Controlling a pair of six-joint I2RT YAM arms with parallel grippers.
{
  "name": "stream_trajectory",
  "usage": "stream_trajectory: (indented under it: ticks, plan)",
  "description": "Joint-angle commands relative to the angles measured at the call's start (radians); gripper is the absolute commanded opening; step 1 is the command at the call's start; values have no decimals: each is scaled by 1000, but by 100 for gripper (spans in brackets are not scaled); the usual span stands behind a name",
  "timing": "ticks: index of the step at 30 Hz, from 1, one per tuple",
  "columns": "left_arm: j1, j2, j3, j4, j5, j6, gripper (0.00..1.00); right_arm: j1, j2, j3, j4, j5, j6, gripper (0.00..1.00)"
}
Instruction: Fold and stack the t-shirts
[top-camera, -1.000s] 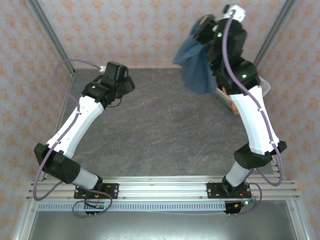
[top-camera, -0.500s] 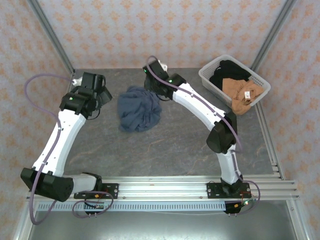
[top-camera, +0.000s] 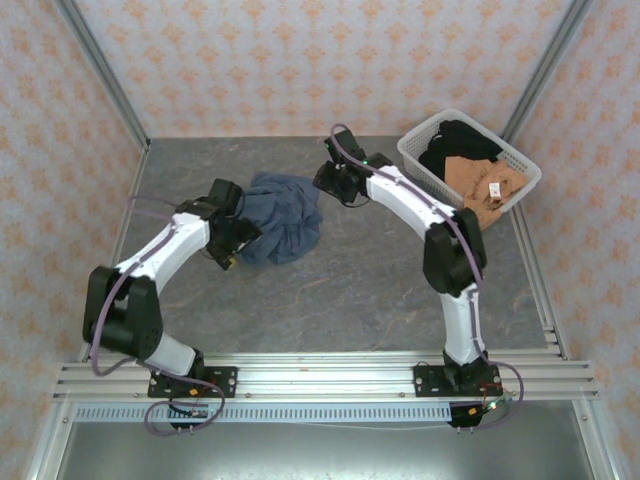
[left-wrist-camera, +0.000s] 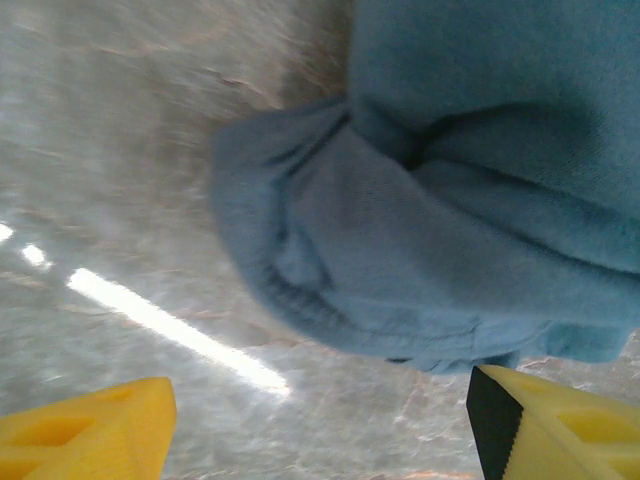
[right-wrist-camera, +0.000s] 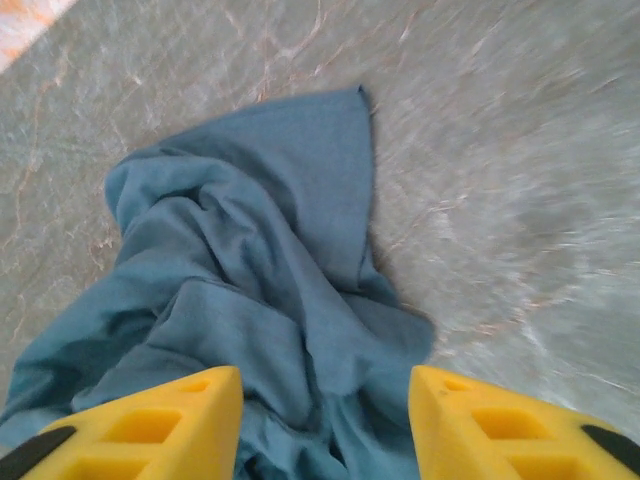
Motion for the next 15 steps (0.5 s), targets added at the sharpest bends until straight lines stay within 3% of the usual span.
stream_trajectory:
  ticks: [1,4,7,9,10,13,15]
  plan:
    - [-59,100,55,55,31,-29,78,-6,154,142,-33,-112,24,51]
    - [-81,159,51,67,-7,-32,71,-6,290,306,-108,-138,40,50]
    - [-76,213,76,29,-86,0,37,-7,390,420,-168,-126,47,43]
    - [-62,222,94,-13,-151,18,11,-7,424,453,-185,-111,51,33]
    - [-55,213,94,-19,-168,23,3,-7,430,454,-184,-107,56,27]
    - [-22,162,92,-39,-208,50,0,-8,420,444,-207,-67,69,0]
    - [5,124,96,-66,-237,83,0,-10,371,398,-222,-9,67,0]
